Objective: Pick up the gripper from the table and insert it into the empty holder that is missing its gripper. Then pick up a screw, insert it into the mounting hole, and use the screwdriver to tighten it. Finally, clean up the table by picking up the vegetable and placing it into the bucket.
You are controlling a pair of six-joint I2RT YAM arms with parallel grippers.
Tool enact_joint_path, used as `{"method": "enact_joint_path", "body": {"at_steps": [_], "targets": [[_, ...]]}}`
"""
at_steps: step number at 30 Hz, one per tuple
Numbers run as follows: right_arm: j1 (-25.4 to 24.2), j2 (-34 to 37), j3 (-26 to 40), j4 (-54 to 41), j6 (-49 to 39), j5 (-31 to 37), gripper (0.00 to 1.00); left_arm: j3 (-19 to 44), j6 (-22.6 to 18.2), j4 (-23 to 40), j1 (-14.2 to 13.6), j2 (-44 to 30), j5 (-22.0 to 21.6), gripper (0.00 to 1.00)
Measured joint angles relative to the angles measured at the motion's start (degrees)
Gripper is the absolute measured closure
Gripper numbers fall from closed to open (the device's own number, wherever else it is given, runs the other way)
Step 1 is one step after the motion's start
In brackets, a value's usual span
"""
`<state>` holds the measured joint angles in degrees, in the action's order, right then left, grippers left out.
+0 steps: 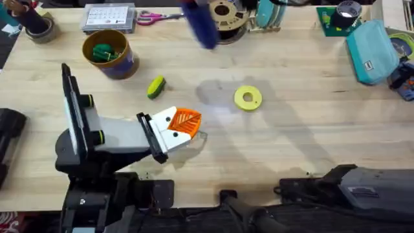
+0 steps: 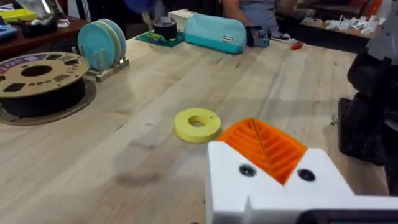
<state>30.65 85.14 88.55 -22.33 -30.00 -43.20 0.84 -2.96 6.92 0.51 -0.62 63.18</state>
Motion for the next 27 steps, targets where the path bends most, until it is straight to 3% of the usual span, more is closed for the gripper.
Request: {"method": "enact_joint_path", "body": {"at_steps": [5,8,14,18,27], "targets": [[-1.22,0.00,0.00,-11.23,-21.00,22.06,0.976,0.00,-0.02,0.00,0.00,0.00,0.00,0.987],[-4.06,0.11,0.00,-16.30,-27.70,30.29,0.976,0.00,-0.02,0.00,0.00,0.00,0.00,0.987],[-12.80,4.91,0.15,-26.74,-32.72,36.50,0.976,0.00,-0.02,-0.02,0.00,0.00,-0.06,0.987],[-18.10,11.29,0.13,-28.17,-34.14,38.65,0.976,0.00,-0.02,-0.07,0.00,0.00,-0.50,0.987],[-23.04,20.81,-0.33,-27.11,-38.93,41.15,0.976,0.00,-0.02,-0.22,0.00,0.00,-1.31,0.987]]}}
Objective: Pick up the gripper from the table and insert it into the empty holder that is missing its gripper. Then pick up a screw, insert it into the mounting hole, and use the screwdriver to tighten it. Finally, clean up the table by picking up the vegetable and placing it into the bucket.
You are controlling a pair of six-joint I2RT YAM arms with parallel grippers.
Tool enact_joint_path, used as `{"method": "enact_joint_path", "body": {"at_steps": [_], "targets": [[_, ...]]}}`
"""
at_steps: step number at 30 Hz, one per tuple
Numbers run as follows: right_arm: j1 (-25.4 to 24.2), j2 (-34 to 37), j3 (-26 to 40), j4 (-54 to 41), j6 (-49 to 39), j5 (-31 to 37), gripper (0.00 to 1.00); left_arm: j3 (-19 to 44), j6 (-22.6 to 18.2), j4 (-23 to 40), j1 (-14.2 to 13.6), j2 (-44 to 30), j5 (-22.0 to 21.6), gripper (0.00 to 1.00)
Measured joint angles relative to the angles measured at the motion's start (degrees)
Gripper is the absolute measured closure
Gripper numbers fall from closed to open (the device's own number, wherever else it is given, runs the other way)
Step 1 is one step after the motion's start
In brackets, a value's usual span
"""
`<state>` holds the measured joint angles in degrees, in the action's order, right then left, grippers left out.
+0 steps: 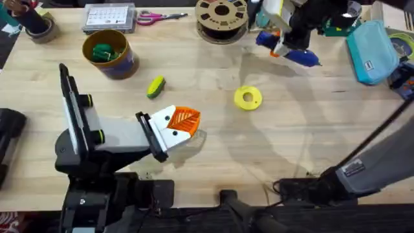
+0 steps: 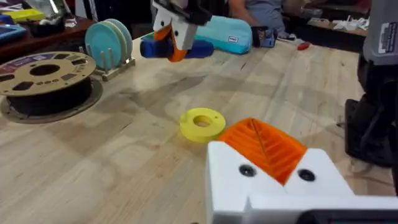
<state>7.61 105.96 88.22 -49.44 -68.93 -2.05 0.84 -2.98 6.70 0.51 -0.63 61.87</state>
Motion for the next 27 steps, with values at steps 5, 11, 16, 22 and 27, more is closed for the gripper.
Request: {"method": "enact_joint_path", "body": {"at_steps": [5,11,16,22,27], "targets": [[-2.21,2.77,-2.86,1.60,-3.07,2.75,0.976,0.00,0.01,0.00,0.00,0.00,-0.02,0.987],[-6.02,4.94,-7.27,3.15,-5.79,4.19,0.976,0.00,0.00,0.00,0.00,0.00,-0.02,0.987],[-7.32,5.02,-9.78,4.60,-6.76,5.05,0.976,0.00,0.00,0.00,0.00,-0.01,-0.04,0.987],[-7.32,5.01,-9.92,4.71,-7.19,5.45,0.621,0.00,0.00,0.00,0.00,0.00,-0.07,0.987],[-7.30,4.24,-9.89,5.27,-7.44,5.45,0.017,0.00,0.00,0.00,0.00,-0.02,-0.09,0.987]]}}
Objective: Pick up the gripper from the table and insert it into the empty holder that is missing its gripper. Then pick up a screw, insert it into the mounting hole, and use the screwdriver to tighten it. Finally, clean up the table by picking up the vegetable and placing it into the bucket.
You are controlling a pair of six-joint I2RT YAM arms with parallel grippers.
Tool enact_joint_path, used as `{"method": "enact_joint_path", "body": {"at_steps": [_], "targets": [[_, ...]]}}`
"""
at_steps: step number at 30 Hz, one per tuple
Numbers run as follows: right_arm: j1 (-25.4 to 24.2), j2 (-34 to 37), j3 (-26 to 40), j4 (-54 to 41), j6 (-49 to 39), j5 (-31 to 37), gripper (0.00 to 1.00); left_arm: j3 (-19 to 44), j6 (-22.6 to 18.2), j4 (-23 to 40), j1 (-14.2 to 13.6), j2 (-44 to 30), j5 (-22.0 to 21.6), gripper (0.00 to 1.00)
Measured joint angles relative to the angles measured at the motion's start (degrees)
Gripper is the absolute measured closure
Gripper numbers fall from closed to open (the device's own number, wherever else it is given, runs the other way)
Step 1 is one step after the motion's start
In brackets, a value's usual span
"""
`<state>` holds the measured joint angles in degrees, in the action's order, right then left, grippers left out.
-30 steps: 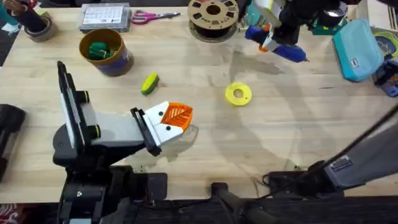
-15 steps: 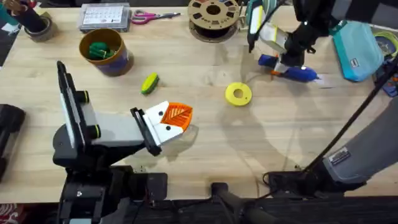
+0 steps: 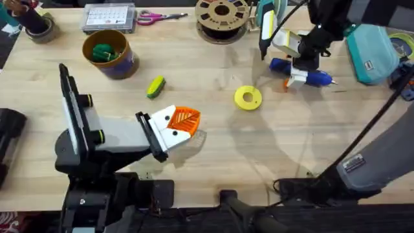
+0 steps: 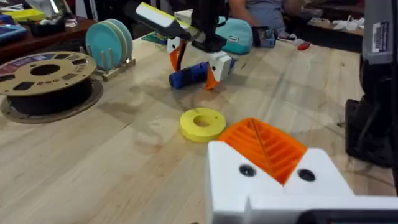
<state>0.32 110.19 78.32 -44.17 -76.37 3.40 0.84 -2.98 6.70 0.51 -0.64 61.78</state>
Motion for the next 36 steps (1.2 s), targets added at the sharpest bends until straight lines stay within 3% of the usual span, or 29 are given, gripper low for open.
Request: {"method": "enact_joint_path", "body": {"at_steps": [3,4,9,10,15,18,22,27,30,36], "targets": [[0.29,-0.22,0.00,-0.52,1.62,0.00,0.006,0.00,-0.01,0.00,0.00,0.00,-0.02,0.986],[0.50,-0.42,-0.03,-0.69,2.61,0.00,0.005,0.00,-0.28,-0.04,0.00,0.02,-0.07,0.911],[2.33,-4.80,-0.22,-0.85,8.40,-0.02,0.006,0.00,-0.20,-0.02,0.00,0.02,-0.09,0.124],[2.65,-6.12,-0.22,-0.82,9.77,-0.03,0.006,0.00,-0.03,-0.02,0.00,0.01,-0.07,0.049],[3.50,-13.13,0.12,0.80,22.23,-1.61,0.005,-0.03,-0.07,-0.76,0.00,0.02,-0.92,0.015],[3.50,-15.77,1.96,0.73,32.45,-3.56,0.005,-0.26,0.80,-5.34,0.00,0.02,-3.47,0.015],[3.52,-18.62,6.44,0.16,44.70,-4.85,0.004,-0.18,3.32,-14.23,0.00,0.02,-9.79,0.016],[3.54,-24.50,10.23,-2.73,59.79,-5.68,0.004,4.02,4.64,-14.12,0.00,-0.61,-18.68,0.016],[3.66,-29.45,10.80,-4.57,67.00,-6.50,0.004,11.34,4.98,-10.88,0.00,-3.82,-22.39,0.016],[5.13,-39.57,10.88,-8.64,73.09,-9.44,0.004,29.72,3.63,9.29,0.00,-16.29,-28.71,0.017]]}}
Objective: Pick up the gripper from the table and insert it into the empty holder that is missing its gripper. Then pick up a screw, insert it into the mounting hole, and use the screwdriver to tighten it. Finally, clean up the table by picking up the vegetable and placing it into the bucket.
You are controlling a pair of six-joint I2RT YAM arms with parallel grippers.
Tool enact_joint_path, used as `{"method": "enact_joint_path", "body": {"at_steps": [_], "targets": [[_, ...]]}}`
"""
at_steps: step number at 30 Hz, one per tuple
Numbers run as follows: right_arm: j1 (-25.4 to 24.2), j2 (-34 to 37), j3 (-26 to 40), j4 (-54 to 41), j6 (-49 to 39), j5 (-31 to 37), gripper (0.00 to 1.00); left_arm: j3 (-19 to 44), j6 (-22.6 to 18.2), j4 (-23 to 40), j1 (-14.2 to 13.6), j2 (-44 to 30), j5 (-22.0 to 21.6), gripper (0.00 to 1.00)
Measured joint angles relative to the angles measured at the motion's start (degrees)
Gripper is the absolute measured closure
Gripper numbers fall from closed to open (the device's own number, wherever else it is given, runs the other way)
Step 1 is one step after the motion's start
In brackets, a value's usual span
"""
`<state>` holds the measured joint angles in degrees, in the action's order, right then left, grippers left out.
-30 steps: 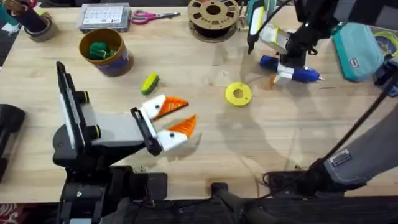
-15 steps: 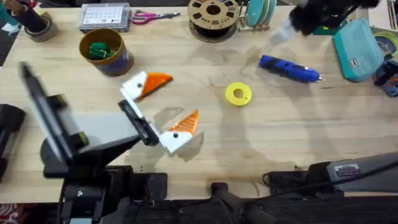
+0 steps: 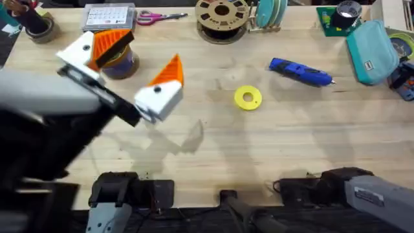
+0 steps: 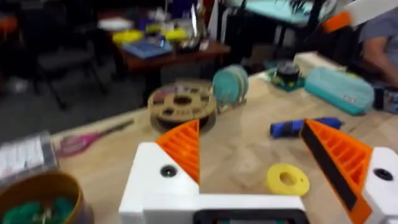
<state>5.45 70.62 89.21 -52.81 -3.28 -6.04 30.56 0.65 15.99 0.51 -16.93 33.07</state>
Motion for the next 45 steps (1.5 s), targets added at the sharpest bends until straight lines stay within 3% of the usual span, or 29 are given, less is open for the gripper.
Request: {"method": "enact_joint_path", "body": {"at_steps": [6,9,14,22,29,33,36,41,45], "targets": [[0.12,-10.32,-1.59,-5.14,1.38,-0.94,0.004,15.30,-3.99,19.79,0.00,-13.11,-4.86,0.017],[0.12,-16.72,-7.03,-5.76,1.43,-1.20,0.004,21.87,-6.43,27.70,0.00,-18.76,-7.07,0.017],[0.12,-25.13,-17.09,-6.42,1.47,-1.33,0.004,27.14,-9.55,35.79,0.00,-25.71,-10.23,0.016],[0.12,-31.94,-28.25,-7.94,1.59,-1.33,0.003,27.54,-11.00,39.66,0.00,-35.38,-13.59,0.015],[0.12,-32.01,-29.83,-7.70,1.59,-1.33,0.003,27.64,-11.20,41.08,0.00,-41.09,-15.05,0.015],[0.12,-32.01,-29.83,-7.70,1.59,-1.33,0.003,30.34,-11.13,46.33,-0.39,-45.26,-17.45,0.015],[0.12,-31.99,-29.83,-7.70,1.59,-1.33,0.003,34.99,-10.38,50.01,-2.55,-50.81,-20.48,0.015],[0.12,-32.01,-29.83,-7.70,1.59,-1.33,0.003,37.90,-9.29,48.52,-6.88,-59.99,-23.78,0.015],[0.12,-32.01,-29.83,-7.70,1.59,-1.33,0.003,37.90,-9.23,46.50,-7.34,-67.59,-26.81,0.015]]}}
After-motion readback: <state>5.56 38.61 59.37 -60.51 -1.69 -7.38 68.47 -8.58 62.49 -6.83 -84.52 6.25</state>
